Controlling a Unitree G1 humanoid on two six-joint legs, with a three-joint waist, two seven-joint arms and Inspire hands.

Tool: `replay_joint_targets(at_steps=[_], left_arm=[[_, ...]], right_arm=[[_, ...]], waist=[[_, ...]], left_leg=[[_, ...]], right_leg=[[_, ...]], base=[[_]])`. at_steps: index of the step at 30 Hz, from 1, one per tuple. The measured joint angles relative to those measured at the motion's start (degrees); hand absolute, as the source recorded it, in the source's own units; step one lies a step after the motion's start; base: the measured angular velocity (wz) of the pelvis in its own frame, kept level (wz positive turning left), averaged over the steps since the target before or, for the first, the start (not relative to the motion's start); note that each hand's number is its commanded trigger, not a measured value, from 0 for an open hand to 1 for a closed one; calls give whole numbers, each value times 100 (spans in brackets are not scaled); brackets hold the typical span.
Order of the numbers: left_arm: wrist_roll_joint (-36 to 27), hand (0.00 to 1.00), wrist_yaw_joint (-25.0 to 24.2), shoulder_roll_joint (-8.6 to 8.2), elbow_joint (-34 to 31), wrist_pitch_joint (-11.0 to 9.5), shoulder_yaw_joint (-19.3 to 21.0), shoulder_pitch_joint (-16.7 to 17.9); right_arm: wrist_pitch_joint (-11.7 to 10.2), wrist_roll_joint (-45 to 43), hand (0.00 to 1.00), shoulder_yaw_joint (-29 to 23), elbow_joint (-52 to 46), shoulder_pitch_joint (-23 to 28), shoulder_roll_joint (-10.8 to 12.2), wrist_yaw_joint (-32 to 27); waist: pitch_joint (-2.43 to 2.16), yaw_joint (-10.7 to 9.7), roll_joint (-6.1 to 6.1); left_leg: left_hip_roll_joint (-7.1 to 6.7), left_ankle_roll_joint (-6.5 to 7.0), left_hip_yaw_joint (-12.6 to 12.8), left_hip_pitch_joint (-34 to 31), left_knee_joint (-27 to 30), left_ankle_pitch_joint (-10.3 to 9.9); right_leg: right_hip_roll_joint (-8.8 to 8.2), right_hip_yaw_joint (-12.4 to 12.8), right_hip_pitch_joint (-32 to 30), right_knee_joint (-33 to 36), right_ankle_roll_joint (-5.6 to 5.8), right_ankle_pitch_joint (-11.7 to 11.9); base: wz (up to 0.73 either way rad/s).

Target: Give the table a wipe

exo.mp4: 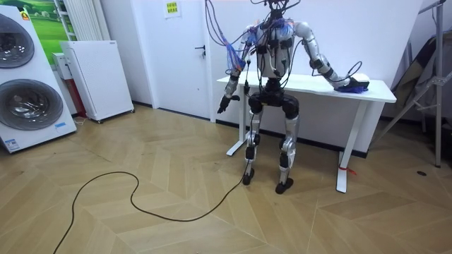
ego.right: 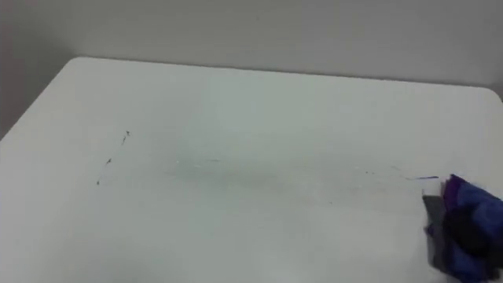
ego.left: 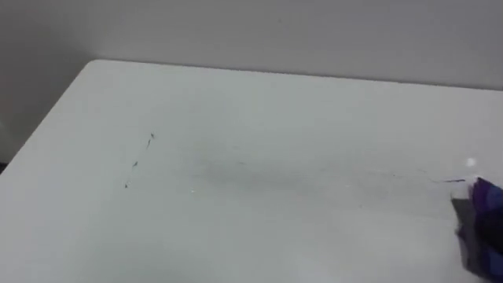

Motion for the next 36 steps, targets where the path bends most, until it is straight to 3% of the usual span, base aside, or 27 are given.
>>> replay_joint_targets(at_steps=[3,6,9,11,13,14,16,18,20,23,26,28,30,32,33,34,35,36], left_arm=[[-20,0,-109,-6,56,23,-257,-205],[-18,0,-214,-11,19,147,-366,-178],[-12,0,-263,1,-14,311,-320,105],[-10,0,-322,3,-9,369,-306,226],[24,0,-334,1,-11,352,-226,332],[38,0,-333,16,-5,338,-181,376],[79,0,-304,158,-4,275,28,448],[97,0,-216,203,-23,201,176,447],[213,0,-196,188,-82,163,234,428],[220,0,-176,181,-145,96,266,338],[230,0,-104,119,-174,127,127,294],[224,0,-68,-19,-108,127,-138,114],[220,0,-54,-93,169,124,-256,-158],[181,0,-22,-83,329,127,-359,-400],[189,0,79,-64,434,128,-458,-568],[187,0,109,-43,466,120,-506,-789],[181,0,153,-25,464,98,-539,-893],[154,0,209,9,477,-5,-678,-1100]], right_arm=[[-42,-551,100,850,-349,-846,247,339],[-242,-691,100,1132,-465,-1269,324,407],[-263,-788,100,1132,-416,-1230,317,412],[-263,-807,100,1114,-143,-896,285,384],[-599,-490,100,719,-11,-290,278,162],[-651,-470,100,627,21,-180,278,109],[-866,-422,100,258,189,338,282,-78],[-884,-215,100,82,293,665,250,-138],[-888,-134,100,-142,429,855,226,-207],[-869,-65,100,-333,403,960,163,-203],[-639,-32,100,-249,352,785,179,-177],[-248,-81,100,-153,289,377,218,-146],[-16,-282,100,147,273,-77,334,-90],[75,-486,100,701,186,-517,512,36],[78,-673,100,1039,185,-782,665,132],[75,-847,100,1270,187,-964,890,194],[64,-925,100,1372,187,-1006,995,242],[36,-1083,100,1484,187,-1075,1126,314]], waist=[[98,231,34],[82,545,46],[66,636,12],[61,605,-1],[34,362,-36],[31,290,-52],[-56,94,-155],[-99,28,-229],[-104,15,-238],[-114,-26,-206],[-115,-11,-66],[-43,144,114],[35,363,210],[77,537,240],[105,595,263],[125,681,281],[127,706,218],[119,838,91]], left_leg=[[1,-39,-210,-148,45,80],[-25,-53,-524,-225,54,139],[-41,-48,-627,-224,42,150],[-44,-47,-627,-171,36,151],[-70,-42,-629,-115,27,154],[-79,-41,-628,-74,18,154],[-99,-41,-555,126,-92,154],[-107,-37,-526,233,-99,151],[-108,-5,-416,335,-82,127],[-124,68,-363,283,-72,7],[-132,99,-366,216,169,-77],[-130,158,-279,41,546,-214],[-153,222,-137,-98,813,-319],[-169,319,-75,-315,1003,-396],[-90,327,-51,-448,1120,-406],[66,330,105,-598,1230,-394],[131,291,205,-644,1243,-360],[256,201,407,-736,1281,-288]], right_leg=[[44,-55,-49,-30,-26,5],[39,-277,6,-155,-30,-5],[6,-500,138,-219,18,-36],[-3,-546,237,-226,18,-36],[-46,-584,392,-229,39,-49],[-56,-597,453,-241,52,-57],[-67,-690,708,-379,92,-81],[-77,-706,843,-384,104,-88],[-79,-651,942,-440,121,-79],[-106,-668,894,-411,196,-126],[-179,-826,841,-182,183,-130],[-316,-843,465,402,144,-173],[-466,-888,27,967,92,-153],[-614,-1241,-322,1255,-67,-42],[-690,-1420,-429,1343,-78,15],[-878,-1430,-595,1822,-9,-34],[-1033,-1429,-606,2181,-2,-117],[-1389,-1359,-556,2749,15,-253]], base=[[29],[54],[40],[33],[42],[29],[13],[-3],[-17],[-15],[-12],[-49],[-94],[-81],[-20],[14],[76],[81]])
